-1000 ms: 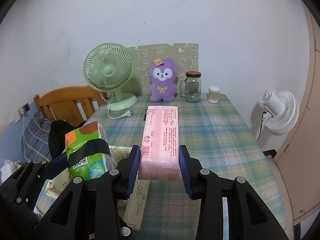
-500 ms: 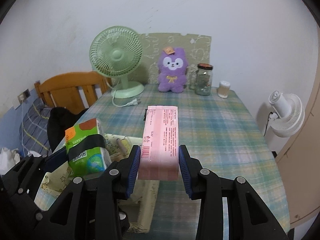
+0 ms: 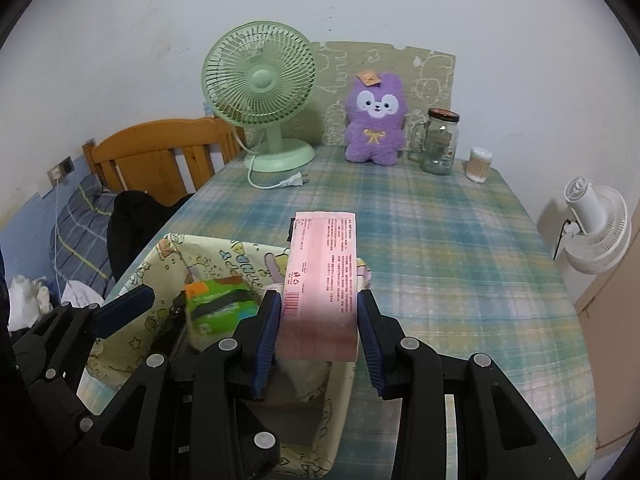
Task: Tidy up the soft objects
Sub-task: 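Lift and carry the tissue pack and pink envelope with both tools over the yellow box, then lower the tissue pack and envelope into the box and open both tools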
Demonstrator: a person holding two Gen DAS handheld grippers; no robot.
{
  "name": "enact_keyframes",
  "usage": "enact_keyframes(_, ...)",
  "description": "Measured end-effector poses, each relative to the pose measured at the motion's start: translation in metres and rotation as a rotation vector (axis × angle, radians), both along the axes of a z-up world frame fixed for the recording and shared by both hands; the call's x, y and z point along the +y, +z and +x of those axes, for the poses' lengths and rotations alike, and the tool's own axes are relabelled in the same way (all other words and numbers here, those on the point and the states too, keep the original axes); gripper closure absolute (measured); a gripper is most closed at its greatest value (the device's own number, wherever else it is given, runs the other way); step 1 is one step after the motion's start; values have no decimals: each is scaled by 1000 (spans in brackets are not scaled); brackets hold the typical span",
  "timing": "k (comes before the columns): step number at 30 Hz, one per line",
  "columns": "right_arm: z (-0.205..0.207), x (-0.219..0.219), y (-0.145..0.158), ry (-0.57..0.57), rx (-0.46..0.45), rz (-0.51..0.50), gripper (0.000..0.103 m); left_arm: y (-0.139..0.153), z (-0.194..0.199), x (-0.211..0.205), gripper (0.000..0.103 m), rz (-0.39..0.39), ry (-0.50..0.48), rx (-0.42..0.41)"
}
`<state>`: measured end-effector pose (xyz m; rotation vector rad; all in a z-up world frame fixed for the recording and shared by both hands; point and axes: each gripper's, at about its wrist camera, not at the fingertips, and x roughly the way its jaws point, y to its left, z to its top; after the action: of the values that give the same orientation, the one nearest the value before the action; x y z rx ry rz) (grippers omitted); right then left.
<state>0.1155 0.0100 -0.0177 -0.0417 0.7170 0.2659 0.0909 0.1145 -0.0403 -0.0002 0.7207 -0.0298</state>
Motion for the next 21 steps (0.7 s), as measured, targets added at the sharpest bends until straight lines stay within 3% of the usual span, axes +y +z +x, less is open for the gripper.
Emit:
enact_keyframes(7,-1,9,-4,54,13,33,61,0,-5,7,11,23,18,13)
enact_keyframes(21,2,20,-19,103,79,40,60,-12,-4,15,10,60,31,64)
